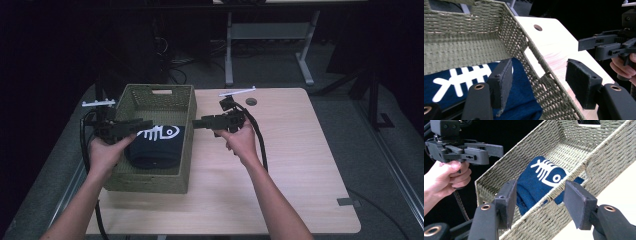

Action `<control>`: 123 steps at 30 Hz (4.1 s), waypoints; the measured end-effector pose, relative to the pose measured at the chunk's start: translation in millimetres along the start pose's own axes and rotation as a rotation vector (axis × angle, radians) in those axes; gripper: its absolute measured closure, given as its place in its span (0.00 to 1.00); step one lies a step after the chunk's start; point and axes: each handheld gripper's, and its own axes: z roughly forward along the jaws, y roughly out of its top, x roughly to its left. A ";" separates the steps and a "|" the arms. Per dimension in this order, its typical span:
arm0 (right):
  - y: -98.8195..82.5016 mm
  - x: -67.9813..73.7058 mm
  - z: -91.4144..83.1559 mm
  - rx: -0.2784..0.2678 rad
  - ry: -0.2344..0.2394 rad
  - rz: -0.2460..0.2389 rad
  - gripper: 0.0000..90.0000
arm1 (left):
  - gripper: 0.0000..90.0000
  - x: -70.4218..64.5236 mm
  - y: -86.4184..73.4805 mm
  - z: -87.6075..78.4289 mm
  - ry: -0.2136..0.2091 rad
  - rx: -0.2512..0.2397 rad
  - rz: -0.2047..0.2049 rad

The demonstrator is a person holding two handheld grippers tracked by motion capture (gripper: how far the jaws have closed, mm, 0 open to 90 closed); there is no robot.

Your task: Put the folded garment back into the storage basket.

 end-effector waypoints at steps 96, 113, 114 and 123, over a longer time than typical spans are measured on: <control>-80.1 -73.1 -178.9 -0.091 -0.177 0.086 0.40 | 0.28 -125.6 -4.1 105.2 -0.232 0.053 0.109; -103.3 -83.5 -203.9 -0.111 -0.213 0.114 0.38 | 0.28 -144.8 -9.5 121.8 -0.263 0.074 0.129; -104.9 -84.3 -205.0 -0.113 -0.215 0.116 0.38 | 0.28 -145.9 -9.8 122.9 -0.264 0.074 0.130; -121.6 -91.6 -220.8 -0.125 -0.241 0.137 0.38 | 0.28 -152.9 -14.7 130.7 -0.275 0.085 0.137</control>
